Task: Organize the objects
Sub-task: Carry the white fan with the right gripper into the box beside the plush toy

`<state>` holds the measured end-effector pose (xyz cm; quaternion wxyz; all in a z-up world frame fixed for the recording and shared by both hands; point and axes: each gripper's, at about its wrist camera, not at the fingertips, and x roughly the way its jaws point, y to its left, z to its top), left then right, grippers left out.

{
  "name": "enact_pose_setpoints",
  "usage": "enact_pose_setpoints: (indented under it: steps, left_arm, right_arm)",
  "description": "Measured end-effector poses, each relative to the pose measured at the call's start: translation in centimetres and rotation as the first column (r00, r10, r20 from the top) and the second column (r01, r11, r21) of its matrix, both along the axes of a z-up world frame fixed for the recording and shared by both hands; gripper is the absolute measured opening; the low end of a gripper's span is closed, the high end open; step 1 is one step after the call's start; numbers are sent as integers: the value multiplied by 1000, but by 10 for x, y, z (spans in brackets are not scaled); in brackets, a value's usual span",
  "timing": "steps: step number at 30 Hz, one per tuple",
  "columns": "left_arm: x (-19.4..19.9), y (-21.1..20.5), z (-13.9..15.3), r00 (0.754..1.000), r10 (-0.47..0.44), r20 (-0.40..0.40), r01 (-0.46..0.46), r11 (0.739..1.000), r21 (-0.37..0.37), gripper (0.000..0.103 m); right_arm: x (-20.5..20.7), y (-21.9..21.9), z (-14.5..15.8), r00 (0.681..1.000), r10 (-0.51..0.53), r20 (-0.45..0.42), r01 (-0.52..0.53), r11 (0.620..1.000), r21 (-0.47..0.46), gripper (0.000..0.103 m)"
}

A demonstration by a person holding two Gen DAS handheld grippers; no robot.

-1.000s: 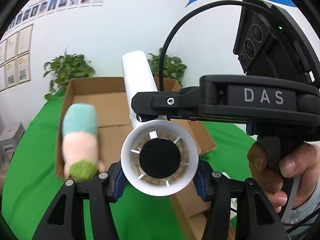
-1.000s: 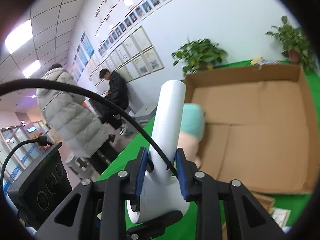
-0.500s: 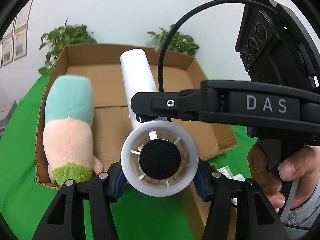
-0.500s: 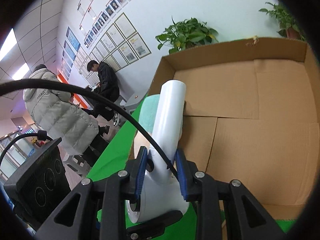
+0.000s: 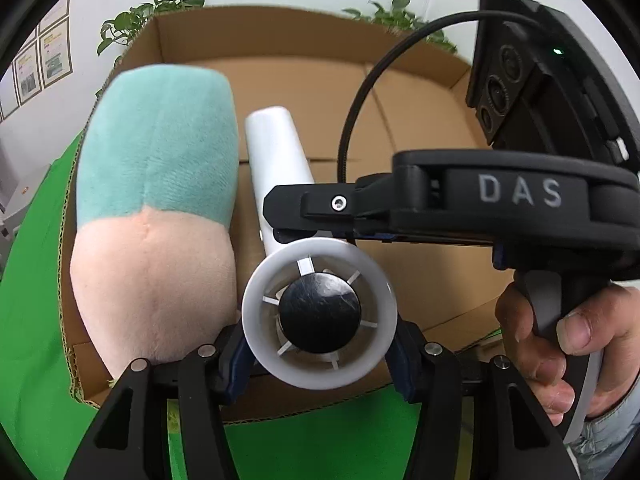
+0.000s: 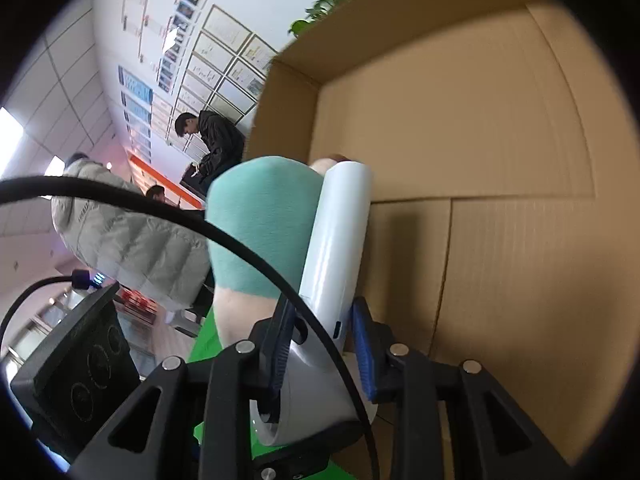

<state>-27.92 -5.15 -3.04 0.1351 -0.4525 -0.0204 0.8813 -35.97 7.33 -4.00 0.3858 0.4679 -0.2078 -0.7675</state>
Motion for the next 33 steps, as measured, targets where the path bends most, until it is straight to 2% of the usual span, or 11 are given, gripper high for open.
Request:
enact_pose_setpoints:
  steps: [5,7,10,12,14,17,24,27,31,32,33]
  left_arm:
    - [-2,-1,-9,1000,12,3,-12,999,-46,56]
    - [0,-4,-11,1000,15,16,-15,999,-38,56]
    - [9,-13,-10,1000,10,8,-10,1000,-17,56]
    - [17,-22,-9,1000,15,3,-15,1000,10,57]
    - [25,-33,-9,999,34,-3,-34,999,29,57]
    - [36,-53,-7,998,66,-13,-65,995,77,57]
    - [57,-98,0,987,155,-49,-149,983,107,57]
    - [92,-88,8,984,170,-51,-163,980,113,57]
    - [96,-82,7,984,168,-65,-160,980,117,57]
    - [96,-81,8,983,165,-75,-156,981,115,57]
    - [94,-75,10,983,165,-85,-156,981,112,58]
  right_arm:
    - [-3,5,-19,998,12,68,-6,996,-84,27]
    - [-3,3,-23,998,12,68,-7,998,-66,27]
    - [-1,-1,-28,997,5,74,-2,999,-33,23]
    - [-1,1,-32,996,3,92,2,999,-49,23]
    - [0,0,-28,997,-7,72,9,999,-36,23]
    - [-1,-6,-28,995,-24,94,27,999,-28,23]
    - [-2,2,-27,984,-111,142,124,988,-87,22]
    - [0,4,-34,980,-114,165,127,990,-70,22]
    - [10,-8,-30,987,-94,134,94,996,5,23]
    - [11,-9,-32,986,-85,142,84,996,15,26]
    - [12,-12,-34,985,-84,151,80,996,38,35]
